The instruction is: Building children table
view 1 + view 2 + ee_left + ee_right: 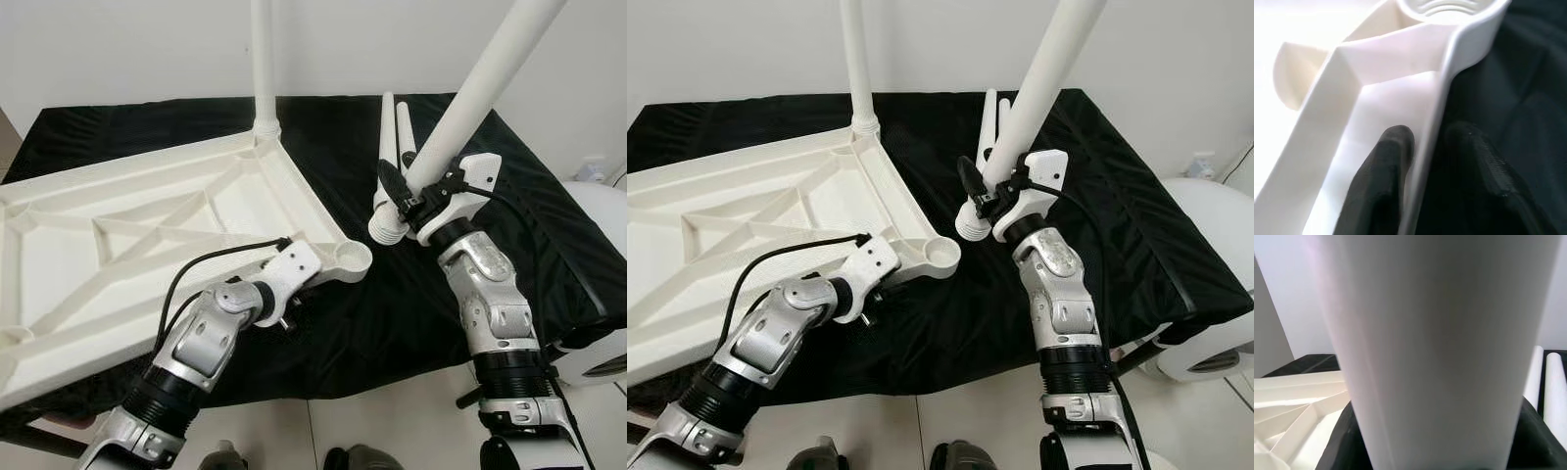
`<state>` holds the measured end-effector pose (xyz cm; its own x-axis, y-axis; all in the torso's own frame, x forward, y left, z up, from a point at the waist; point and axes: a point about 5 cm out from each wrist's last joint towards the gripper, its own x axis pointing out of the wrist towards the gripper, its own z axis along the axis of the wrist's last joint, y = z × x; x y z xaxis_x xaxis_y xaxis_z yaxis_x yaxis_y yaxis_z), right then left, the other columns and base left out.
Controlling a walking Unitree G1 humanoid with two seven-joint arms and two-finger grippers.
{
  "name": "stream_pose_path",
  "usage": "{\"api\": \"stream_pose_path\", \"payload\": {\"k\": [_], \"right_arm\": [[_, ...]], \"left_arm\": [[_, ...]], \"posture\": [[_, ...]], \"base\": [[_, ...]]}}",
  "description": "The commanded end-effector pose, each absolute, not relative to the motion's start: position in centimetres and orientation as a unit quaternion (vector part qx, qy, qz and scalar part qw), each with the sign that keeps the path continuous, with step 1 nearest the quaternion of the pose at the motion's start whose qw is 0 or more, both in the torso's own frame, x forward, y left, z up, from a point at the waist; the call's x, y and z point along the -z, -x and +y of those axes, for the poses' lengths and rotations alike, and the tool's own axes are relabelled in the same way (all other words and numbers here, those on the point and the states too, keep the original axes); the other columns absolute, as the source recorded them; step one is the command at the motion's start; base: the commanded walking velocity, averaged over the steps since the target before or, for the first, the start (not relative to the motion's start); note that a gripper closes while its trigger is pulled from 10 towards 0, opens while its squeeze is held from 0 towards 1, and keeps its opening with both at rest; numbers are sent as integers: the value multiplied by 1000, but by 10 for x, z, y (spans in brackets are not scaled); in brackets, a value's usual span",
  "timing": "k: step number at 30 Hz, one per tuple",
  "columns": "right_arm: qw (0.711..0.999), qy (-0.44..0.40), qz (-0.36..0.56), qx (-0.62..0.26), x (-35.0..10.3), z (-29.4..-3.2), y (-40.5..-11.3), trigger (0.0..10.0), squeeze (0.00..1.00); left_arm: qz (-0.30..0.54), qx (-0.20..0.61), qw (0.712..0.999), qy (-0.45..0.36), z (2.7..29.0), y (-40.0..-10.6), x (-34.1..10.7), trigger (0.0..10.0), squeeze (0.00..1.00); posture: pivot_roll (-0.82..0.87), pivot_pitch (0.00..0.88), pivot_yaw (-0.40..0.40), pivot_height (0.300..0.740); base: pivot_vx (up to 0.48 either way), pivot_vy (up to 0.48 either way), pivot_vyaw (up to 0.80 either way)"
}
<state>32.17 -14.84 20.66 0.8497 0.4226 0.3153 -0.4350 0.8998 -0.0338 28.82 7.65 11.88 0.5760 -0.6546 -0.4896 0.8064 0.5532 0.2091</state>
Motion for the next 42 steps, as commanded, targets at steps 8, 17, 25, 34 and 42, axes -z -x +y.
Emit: {"api": "stream_pose_path", "payload": {"k": [8, 17, 25, 34, 42], "right_arm": [[953, -16, -151, -261, -207, -137, -322, 10000, 0], [944, -18, -132, -301, -204, -128, -322, 10000, 0], [936, -22, -119, -332, -202, -119, -322, 10000, 0], [933, -54, -75, -349, -192, -110, -325, 10000, 0], [943, -57, -34, -325, -177, -119, -329, 10000, 0]], "left_arm": [[193, 433, 852, -224, 77, -285, -114, 10000, 0], [189, 431, 852, -229, 78, -285, -115, 10000, 0], [190, 430, 853, -227, 76, -287, -116, 10000, 0], [191, 432, 851, -230, 76, -287, -116, 10000, 0], [191, 431, 852, -229, 76, -285, -116, 10000, 0]], "posture": [[12, 22, -36, 740], [14, 21, -43, 740], [13, 19, -40, 740], [19, 23, -44, 740], [21, 19, -51, 740]], "base": [[0, 0, 0], [0, 0, 0], [0, 0, 0], [0, 0, 0], [0, 0, 0]]}}
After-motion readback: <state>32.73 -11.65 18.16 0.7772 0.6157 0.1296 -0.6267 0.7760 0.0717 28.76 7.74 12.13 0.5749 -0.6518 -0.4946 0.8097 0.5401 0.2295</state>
